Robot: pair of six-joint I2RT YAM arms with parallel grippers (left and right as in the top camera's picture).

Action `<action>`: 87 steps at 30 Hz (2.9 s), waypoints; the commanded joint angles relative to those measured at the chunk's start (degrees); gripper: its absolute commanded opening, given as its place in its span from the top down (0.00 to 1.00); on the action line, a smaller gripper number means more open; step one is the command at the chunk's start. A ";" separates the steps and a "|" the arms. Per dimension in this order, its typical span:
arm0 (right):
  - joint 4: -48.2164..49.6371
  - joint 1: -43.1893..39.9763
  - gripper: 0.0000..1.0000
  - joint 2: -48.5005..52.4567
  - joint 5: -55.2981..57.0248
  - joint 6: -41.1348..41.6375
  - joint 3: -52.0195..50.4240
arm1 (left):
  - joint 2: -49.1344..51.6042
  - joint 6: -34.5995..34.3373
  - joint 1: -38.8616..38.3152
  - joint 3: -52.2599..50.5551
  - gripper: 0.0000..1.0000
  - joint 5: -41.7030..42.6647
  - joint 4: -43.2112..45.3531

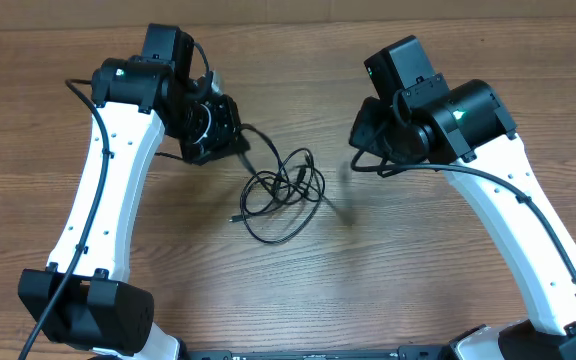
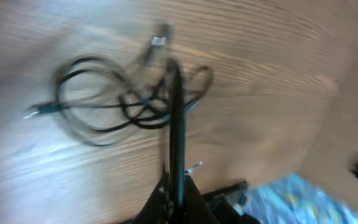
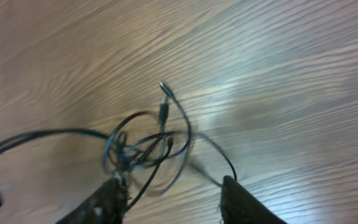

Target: Untangle cables

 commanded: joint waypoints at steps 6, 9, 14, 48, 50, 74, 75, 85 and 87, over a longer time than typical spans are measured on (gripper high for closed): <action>0.52 0.17 0.25 3.21 -4.48 -3.50 -0.28 | -1.40 17.20 -0.66 1.31 0.96 34.21 5.86; 0.55 0.17 0.18 5.73 -4.48 -3.50 -0.57 | -1.40 17.14 -0.66 1.31 0.96 35.67 6.86; 0.52 0.17 0.17 10.54 -5.84 -3.45 -0.59 | -1.40 17.14 -0.66 1.31 0.96 35.56 6.67; 25.40 2.36 0.77 15.91 -21.27 -12.87 -30.45 | -1.40 -4.26 3.56 1.31 0.96 34.01 10.99; 24.28 2.29 0.96 15.91 -15.82 -8.72 -31.23 | -1.40 -3.89 3.69 1.31 0.96 34.49 10.84; 23.02 5.49 0.00 3.78 -23.21 -17.18 -23.50 | -1.40 -14.27 3.80 1.31 0.96 20.96 5.84; 23.76 6.08 0.00 4.37 -22.56 -17.14 -23.50 | -1.40 -14.25 3.80 1.31 0.96 20.98 5.81; 30.51 7.30 0.25 9.99 -18.01 -14.78 -25.46 | -1.40 -14.21 3.80 1.31 0.96 19.10 5.31; 31.69 7.30 0.37 11.02 -18.12 -14.78 -25.46 | -1.40 -14.14 3.80 1.31 0.96 18.29 4.90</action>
